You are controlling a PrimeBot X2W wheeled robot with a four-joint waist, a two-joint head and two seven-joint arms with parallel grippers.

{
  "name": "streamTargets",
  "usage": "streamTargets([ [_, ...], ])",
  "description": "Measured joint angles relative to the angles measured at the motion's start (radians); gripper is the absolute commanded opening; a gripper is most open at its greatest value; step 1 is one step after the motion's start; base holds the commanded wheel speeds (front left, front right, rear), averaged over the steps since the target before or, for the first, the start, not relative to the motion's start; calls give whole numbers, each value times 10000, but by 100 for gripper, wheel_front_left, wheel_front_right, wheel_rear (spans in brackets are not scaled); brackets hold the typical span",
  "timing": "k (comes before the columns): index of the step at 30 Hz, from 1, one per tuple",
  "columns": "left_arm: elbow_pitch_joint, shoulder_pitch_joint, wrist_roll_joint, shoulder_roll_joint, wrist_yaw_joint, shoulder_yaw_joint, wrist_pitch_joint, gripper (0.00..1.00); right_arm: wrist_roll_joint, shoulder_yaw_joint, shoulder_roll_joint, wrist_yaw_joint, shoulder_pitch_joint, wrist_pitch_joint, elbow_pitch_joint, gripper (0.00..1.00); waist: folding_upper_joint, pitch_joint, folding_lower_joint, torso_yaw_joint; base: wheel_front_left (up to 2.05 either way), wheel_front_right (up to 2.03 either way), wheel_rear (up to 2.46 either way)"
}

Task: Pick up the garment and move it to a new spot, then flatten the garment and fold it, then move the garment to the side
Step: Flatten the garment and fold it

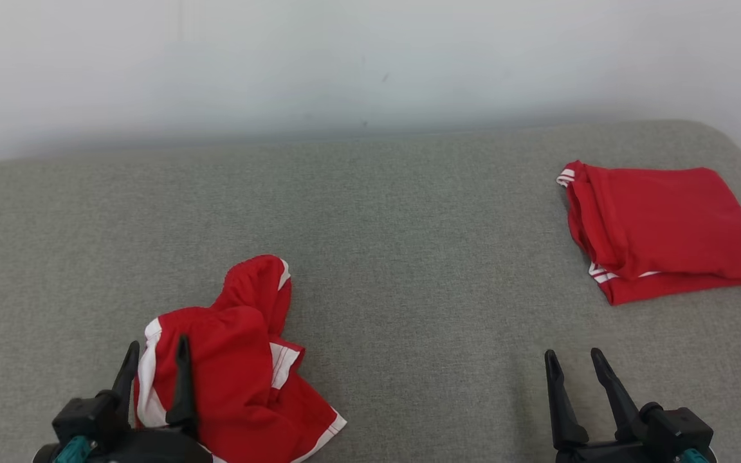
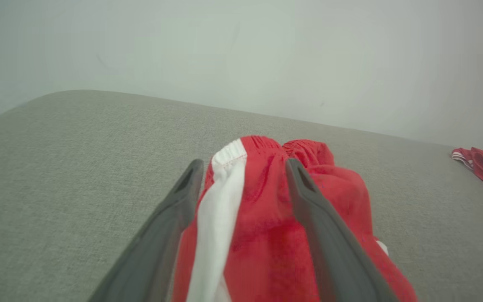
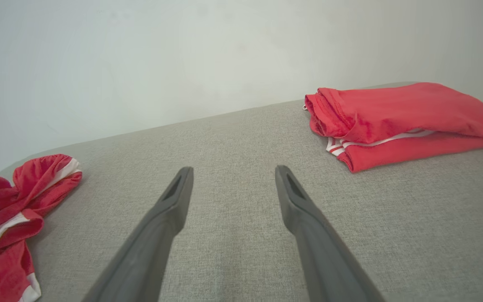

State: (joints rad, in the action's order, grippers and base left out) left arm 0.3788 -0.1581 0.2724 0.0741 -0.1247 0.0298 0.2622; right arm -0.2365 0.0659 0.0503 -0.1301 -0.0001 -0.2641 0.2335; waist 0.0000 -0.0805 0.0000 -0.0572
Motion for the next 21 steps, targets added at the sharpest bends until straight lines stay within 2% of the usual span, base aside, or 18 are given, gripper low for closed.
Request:
streamTargets([
  [3,491,-267,2,90,-2,-96,0,99,-8,-44,2,0,-20,0,-17,100,0,-102,0,-99,0,0,0],
  [4,585,-331,4,94,-2,-119,2,44,-8,-67,0,0,-22,-2,-27,100,0,-137,0,-120,0,0,0],
  [5,619,-380,6,94,-2,-100,0,9,-8,-94,0,0,-20,-2,-38,100,0,-170,0,-132,0,0,0],
  [6,568,-430,15,86,2,-25,0,0,-8,-142,0,0,-18,0,-56,100,1,-197,0,-131,0,0,0],
  [14,-453,-99,322,-117,107,700,2,0,-6,-180,-2,0,22,0,-13,100,1,-179,0,212,0,0,0],
  [20,-362,639,673,-230,228,803,2,0,8,125,-6,0,-51,0,71,100,1,-121,0,569,0,0,0],
  [21,-291,679,725,-224,245,786,2,19,10,173,-6,0,-58,-2,90,100,0,-106,0,626,0,0,0],
])
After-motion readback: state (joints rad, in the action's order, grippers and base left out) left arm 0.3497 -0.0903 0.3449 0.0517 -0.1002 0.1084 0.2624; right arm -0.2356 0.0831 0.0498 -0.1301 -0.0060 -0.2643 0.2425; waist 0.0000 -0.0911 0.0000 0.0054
